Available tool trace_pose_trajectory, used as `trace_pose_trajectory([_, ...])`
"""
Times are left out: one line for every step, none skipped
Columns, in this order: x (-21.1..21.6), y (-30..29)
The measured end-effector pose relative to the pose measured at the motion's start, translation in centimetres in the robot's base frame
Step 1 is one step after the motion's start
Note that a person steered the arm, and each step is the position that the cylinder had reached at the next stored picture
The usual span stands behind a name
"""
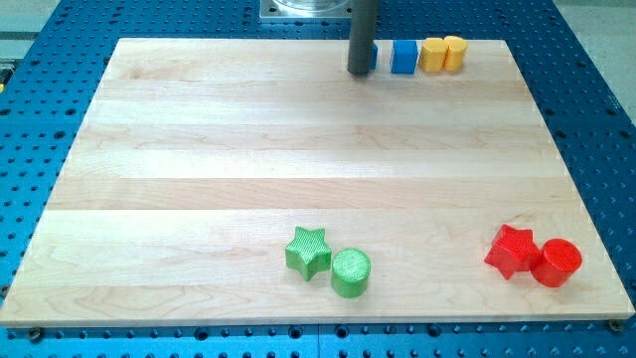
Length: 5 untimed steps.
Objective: Adjust the triangle in a horizontal line
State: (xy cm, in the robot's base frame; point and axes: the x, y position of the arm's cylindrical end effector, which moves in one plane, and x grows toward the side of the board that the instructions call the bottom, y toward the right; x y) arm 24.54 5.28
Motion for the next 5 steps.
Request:
trace_pose_trajectory([-3.5, -4.4])
trace_pose_trajectory([-5.3, -5.7])
trace_pose_trajectory([-5.2, -2.6])
trace_pose_trajectory([-5.2, 0.6])
trace_pose_trajectory([-5.2, 1.5])
